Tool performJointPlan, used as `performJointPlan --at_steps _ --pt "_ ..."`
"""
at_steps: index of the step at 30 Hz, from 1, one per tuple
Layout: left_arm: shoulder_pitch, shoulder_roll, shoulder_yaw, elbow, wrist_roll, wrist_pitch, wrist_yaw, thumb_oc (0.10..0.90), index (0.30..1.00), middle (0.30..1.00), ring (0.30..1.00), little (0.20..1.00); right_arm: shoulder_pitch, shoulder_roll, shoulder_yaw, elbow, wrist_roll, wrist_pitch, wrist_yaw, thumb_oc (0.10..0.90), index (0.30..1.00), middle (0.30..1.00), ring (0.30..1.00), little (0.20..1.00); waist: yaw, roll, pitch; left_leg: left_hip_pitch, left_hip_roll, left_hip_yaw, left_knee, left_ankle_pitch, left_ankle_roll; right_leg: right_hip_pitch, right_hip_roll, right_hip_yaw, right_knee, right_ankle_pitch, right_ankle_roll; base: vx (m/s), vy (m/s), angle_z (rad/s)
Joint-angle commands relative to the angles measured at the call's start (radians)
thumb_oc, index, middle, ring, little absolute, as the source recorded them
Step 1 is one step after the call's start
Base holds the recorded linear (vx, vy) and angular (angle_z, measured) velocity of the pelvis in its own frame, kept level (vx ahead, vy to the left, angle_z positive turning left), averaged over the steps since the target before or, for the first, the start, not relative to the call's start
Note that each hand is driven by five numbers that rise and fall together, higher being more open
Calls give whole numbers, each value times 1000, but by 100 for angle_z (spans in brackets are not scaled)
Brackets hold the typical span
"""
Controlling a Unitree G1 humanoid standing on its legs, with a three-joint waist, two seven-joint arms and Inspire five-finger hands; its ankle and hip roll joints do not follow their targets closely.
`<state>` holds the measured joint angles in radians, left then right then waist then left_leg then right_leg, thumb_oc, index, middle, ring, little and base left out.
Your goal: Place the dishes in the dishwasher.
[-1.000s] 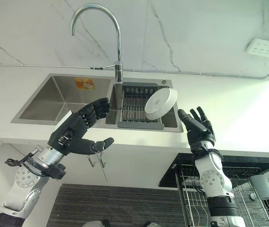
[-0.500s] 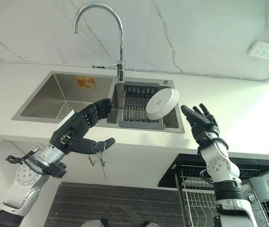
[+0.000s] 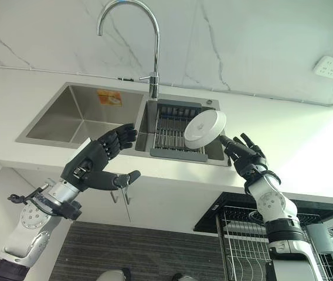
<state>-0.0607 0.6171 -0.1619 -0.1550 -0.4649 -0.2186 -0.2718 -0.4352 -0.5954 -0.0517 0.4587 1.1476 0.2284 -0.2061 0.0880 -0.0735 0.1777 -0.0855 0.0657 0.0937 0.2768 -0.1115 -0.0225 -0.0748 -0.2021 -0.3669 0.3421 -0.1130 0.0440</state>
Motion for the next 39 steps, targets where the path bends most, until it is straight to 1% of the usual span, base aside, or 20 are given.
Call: performJointPlan --at_steps 1,10,31,32,33,36,39 --pt "-97 45 4 -103 -45 -86 20 800 900 900 900 900 -165 -90 2 12 36 -43 60 800 900 900 900 900 24 4 -39 89 46 44 23 -187 -15 10 -20 13 -42 -13 109 12 2 8" --pt "-98 58 -1 -103 -53 -78 19 800 900 900 900 900 -216 -96 19 77 56 -47 63 800 900 900 900 900 37 11 -39 91 42 40 23 -185 -14 19 -24 7 -42 -15 109 13 0 3" --pt "-87 74 7 -110 -59 -61 17 800 900 900 900 900 -271 -110 33 170 89 -57 114 800 900 900 900 900 62 21 -40 88 34 21 23 -176 -18 40 -27 -8 -42 -27 103 8 -2 2" --pt "-84 75 9 -112 -60 -57 14 800 900 900 900 900 -273 -111 34 174 90 -57 116 800 900 900 900 900 65 24 -37 95 36 19 23 -182 -20 50 -25 -9 -42 -33 105 38 -9 11" --pt "-84 76 11 -110 -59 -57 12 800 900 900 900 900 -276 -111 35 178 90 -58 119 800 900 900 900 900 66 22 -38 89 34 19 23 -174 -20 45 -27 -11 -42 -28 102 36 -17 10" --pt "-85 80 10 -110 -61 -52 12 800 900 900 900 900 -284 -109 41 190 89 -59 121 800 900 900 900 900 71 26 -36 94 37 16 23 -179 -22 55 -27 -15 -42 -37 103 47 -14 9" --pt "-82 82 15 -115 -62 -46 11 800 900 900 900 900 -292 -110 44 202 90 -59 124 800 900 900 900 900 77 27 -35 88 34 12 23 -170 -23 56 -29 -20 -42 -35 99 38 -15 5"
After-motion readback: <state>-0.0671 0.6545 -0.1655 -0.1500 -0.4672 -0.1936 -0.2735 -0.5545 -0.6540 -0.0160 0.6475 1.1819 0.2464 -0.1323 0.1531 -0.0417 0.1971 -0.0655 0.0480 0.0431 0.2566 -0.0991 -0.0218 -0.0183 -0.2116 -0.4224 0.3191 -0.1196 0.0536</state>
